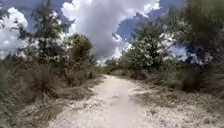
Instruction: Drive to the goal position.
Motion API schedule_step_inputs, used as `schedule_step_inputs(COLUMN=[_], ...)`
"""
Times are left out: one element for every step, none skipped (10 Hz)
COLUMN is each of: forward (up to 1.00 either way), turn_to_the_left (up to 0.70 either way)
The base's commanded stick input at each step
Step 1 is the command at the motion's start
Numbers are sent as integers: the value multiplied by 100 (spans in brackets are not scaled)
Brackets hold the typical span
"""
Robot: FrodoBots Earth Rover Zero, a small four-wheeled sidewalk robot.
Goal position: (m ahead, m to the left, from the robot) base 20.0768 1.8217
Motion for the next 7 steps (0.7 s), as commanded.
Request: schedule_step_inputs(forward=[50, 50, 50, 50, 50, 50, 50], turn_to_the_left=[0, 0, 0, 0, 0, 0, 0])
